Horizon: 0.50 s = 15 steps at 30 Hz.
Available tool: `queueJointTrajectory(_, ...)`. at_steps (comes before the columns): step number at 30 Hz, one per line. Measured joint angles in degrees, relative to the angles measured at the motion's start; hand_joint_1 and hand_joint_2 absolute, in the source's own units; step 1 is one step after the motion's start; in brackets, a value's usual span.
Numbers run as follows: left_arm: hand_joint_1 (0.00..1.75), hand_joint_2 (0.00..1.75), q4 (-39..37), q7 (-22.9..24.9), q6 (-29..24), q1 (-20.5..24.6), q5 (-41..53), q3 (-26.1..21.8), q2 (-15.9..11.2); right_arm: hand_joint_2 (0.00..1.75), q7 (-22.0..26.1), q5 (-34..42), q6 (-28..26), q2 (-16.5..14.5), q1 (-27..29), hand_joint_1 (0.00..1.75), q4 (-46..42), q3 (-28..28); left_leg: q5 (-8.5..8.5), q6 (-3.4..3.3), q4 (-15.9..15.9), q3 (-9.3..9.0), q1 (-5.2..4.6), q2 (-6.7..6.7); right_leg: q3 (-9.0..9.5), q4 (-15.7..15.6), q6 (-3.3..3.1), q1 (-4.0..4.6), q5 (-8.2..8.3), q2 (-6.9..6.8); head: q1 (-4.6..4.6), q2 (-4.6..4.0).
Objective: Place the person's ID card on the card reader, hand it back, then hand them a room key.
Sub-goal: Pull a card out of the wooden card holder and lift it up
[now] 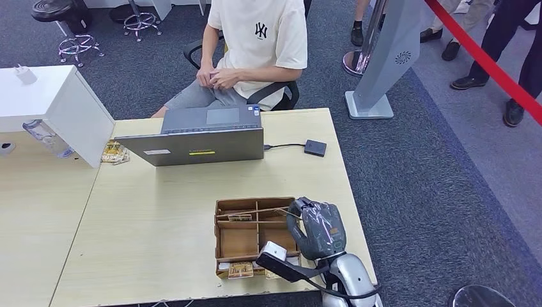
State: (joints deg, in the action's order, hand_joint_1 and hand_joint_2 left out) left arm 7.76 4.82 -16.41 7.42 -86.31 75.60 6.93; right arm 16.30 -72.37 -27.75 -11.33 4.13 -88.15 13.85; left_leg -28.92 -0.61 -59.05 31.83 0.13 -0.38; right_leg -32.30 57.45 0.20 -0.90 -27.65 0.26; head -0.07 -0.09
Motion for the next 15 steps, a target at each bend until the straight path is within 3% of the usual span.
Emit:
queueJointTrajectory(8, 0.0, 0.0, 0.0, 0.14, -0.2, -0.03, 0.0, 0.0, 0.07, 1.75, 6.34, 13.71, 3.88, -1.87, 2.16, 1.75, -12.34, -2.97, 0.0, 0.0, 0.0, 0.0, -0.01, 0.0, 0.0, 0.0, 0.0, 0.0, 0.0, 0.0, 0.01, 0.0)
queueJointTrajectory(15, 0.0, 0.0, 0.0, 0.14, -0.28, -0.03, 0.0, 0.0, 0.25, 1.75, 9.94, 20.65, 6.44, -2.76, 3.88, 1.75, -20.04, -5.07, 0.0, 0.0, 0.0, 0.0, -0.01, 0.0, 0.0, 0.0, 0.0, -0.01, 0.0, 0.0, 0.0, 0.0)
